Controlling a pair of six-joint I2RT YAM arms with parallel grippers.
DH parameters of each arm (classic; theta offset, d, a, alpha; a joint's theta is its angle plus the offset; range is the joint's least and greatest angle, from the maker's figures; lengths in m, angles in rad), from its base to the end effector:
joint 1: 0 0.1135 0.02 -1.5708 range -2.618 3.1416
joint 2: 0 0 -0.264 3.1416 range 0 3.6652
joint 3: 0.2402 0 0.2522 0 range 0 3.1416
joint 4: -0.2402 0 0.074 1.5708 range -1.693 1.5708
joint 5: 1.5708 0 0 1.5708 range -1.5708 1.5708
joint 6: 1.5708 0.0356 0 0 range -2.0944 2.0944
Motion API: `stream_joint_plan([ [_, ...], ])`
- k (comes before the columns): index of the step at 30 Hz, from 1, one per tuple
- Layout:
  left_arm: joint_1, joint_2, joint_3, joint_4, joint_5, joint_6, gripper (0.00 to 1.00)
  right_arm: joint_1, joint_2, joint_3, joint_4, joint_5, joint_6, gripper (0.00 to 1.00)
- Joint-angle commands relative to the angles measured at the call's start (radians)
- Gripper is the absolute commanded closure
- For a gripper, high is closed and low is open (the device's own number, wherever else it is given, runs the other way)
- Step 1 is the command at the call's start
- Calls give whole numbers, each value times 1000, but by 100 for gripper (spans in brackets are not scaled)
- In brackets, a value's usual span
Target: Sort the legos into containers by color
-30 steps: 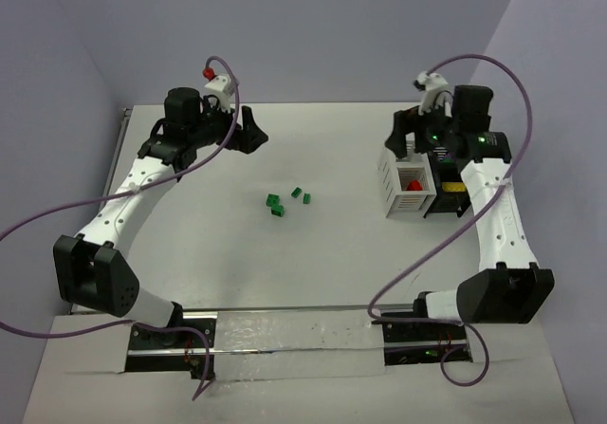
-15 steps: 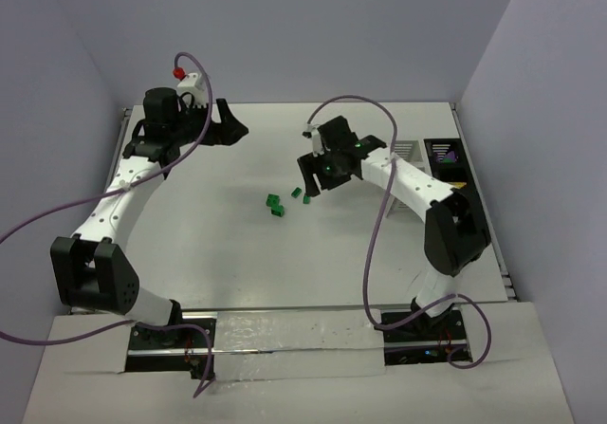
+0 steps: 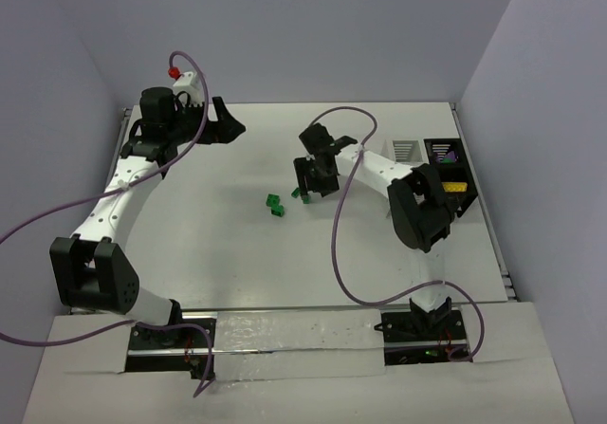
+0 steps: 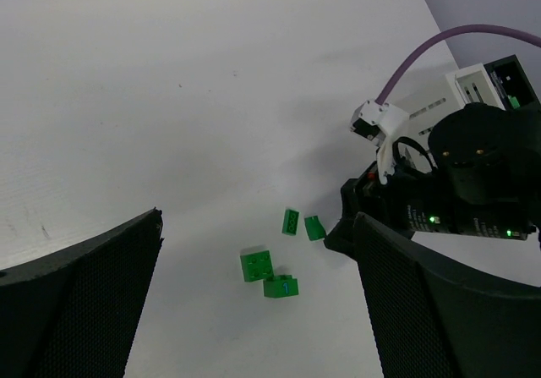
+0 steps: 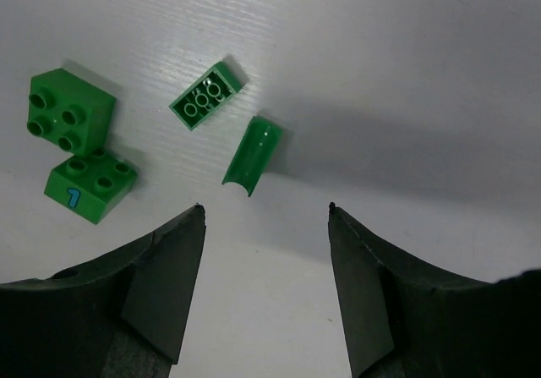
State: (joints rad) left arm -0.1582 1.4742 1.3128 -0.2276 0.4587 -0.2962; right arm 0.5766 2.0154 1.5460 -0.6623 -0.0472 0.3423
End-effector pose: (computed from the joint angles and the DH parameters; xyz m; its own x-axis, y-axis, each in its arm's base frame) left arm 0.3372 -0.0698 0.3560 -0.5175 -0.1825 -0.8360 0.4128 0.8026 -0.4307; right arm 0.3560 0.2335 0.1954 -0.9032 -0.1874 -0.3861 -0.2741 0.9441 0.1829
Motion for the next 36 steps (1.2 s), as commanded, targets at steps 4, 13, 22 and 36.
stream_joint_plan([
  [4,13,12,-9,43,9,-3,1,0,61,106,-7,-1,52,34],
  [13,18,28,-1,43,13,3,1,1,144,131,-47,30,46,43],
  [22,19,38,1,45,18,2,1,0,132,90,-55,28,37,62],
  [36,-59,45,41,-13,-64,129,1,-208,-253,119,-93,-256,-179,100],
])
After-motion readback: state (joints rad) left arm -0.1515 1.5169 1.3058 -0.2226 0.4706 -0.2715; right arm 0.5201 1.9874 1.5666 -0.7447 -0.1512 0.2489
